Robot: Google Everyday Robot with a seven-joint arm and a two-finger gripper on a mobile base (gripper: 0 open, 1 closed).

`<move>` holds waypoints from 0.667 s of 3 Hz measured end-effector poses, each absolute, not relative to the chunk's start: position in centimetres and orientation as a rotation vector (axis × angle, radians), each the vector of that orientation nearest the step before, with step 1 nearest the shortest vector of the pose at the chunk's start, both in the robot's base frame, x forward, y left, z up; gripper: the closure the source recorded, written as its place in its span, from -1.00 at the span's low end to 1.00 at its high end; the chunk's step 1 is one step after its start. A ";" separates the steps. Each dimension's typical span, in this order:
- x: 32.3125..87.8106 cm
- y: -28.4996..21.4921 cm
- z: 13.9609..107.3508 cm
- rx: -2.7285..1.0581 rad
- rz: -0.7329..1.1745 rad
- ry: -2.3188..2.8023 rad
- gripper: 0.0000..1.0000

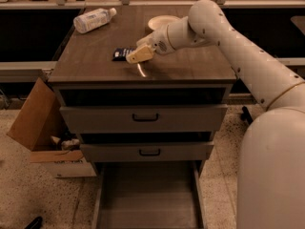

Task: Place rxbar blueberry into bottom drawer

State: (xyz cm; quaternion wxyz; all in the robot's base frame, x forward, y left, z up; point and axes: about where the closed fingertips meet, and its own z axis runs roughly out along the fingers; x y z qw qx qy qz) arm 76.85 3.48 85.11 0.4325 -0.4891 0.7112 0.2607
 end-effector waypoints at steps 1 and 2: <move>78.3 4.0 84.1 -1.223 0.675 1.787 -1.00; 78.9 4.6 83.6 -1.239 0.691 1.797 -0.99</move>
Offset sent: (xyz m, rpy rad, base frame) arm 0.0274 0.0080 -0.0125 -0.0079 0.0466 0.0244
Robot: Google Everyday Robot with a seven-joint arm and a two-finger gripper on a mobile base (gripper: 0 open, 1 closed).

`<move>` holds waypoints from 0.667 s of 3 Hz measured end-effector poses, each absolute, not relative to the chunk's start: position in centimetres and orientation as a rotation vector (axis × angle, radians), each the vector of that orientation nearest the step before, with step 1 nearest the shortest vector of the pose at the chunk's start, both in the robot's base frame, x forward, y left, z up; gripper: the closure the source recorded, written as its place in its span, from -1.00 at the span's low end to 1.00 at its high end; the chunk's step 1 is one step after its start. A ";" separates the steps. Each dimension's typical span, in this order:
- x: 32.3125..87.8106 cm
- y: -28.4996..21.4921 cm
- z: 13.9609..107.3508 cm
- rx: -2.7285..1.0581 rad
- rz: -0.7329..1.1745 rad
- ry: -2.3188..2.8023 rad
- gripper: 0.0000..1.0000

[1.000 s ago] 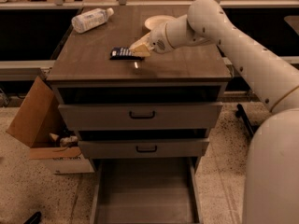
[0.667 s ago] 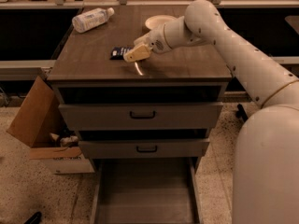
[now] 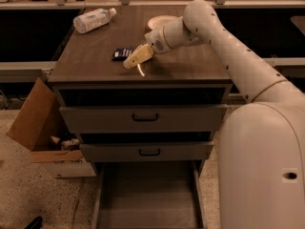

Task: Place rxbar blueberry into bottom drawer

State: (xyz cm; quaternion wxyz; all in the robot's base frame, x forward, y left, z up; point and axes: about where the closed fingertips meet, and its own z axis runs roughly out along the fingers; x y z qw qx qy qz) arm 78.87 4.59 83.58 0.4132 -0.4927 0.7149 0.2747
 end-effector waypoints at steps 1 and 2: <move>79.0 5.2 83.0 -1.252 0.703 1.808 -0.60; 78.9 5.7 82.2 -1.262 0.726 1.818 -0.13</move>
Offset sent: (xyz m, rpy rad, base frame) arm 0.0018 0.0101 -0.0177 -0.0073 0.0540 0.0298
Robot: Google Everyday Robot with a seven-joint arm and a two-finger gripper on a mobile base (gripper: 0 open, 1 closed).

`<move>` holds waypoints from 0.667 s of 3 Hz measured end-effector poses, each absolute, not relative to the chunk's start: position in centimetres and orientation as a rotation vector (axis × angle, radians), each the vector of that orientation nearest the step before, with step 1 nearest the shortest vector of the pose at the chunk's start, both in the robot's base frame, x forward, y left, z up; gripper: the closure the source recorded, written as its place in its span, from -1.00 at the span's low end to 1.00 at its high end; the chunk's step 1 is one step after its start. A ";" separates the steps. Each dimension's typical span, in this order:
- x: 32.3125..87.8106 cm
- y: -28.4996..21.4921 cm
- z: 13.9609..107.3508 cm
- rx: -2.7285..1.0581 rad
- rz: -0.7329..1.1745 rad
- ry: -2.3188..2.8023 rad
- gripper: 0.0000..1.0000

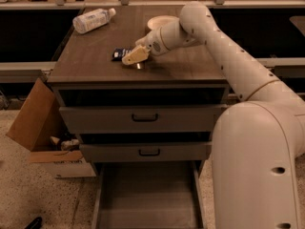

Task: Place rxbar blueberry into bottom drawer

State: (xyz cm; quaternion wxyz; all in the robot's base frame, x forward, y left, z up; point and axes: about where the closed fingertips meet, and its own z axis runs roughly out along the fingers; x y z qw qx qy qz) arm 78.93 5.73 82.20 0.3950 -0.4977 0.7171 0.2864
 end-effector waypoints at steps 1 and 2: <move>78.8 5.8 82.3 -1.265 0.734 1.819 0.49; 78.8 5.8 82.5 -1.265 0.734 1.819 0.94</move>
Offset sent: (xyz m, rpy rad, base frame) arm -0.0311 -0.0192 0.0599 0.0177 -0.0669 0.0021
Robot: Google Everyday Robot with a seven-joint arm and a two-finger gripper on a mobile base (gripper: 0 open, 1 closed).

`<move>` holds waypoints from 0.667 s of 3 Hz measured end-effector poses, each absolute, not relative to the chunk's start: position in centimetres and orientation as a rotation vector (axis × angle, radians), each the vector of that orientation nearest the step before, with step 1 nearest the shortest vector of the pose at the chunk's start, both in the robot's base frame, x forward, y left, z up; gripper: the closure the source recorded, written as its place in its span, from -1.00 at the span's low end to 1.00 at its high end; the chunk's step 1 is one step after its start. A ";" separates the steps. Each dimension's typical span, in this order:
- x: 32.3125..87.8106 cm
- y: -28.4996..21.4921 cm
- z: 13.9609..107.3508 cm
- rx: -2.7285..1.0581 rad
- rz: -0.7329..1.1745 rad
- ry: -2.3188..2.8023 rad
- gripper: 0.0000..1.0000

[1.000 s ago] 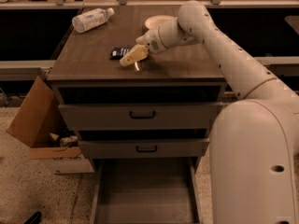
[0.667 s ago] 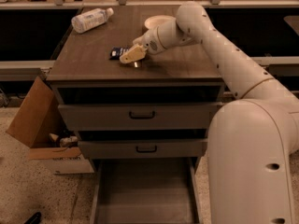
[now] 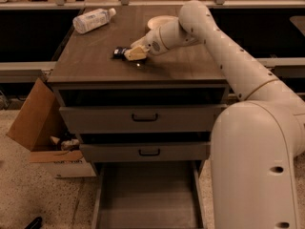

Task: Place rxbar blueberry into bottom drawer

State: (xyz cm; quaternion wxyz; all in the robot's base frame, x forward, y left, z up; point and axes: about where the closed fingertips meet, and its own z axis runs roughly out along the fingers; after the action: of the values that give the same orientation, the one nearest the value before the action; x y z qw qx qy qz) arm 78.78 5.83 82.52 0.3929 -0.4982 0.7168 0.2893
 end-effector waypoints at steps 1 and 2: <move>78.8 5.8 82.6 -1.265 0.734 1.819 1.00; 78.8 5.8 82.6 -1.265 0.734 1.819 1.00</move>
Offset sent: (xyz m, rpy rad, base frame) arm -0.0891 -0.0754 0.1206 -0.1119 -0.1566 -0.1241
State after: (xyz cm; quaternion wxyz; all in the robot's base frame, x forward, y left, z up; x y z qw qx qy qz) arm 78.78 5.83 82.61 0.3929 -0.4982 0.7168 0.2893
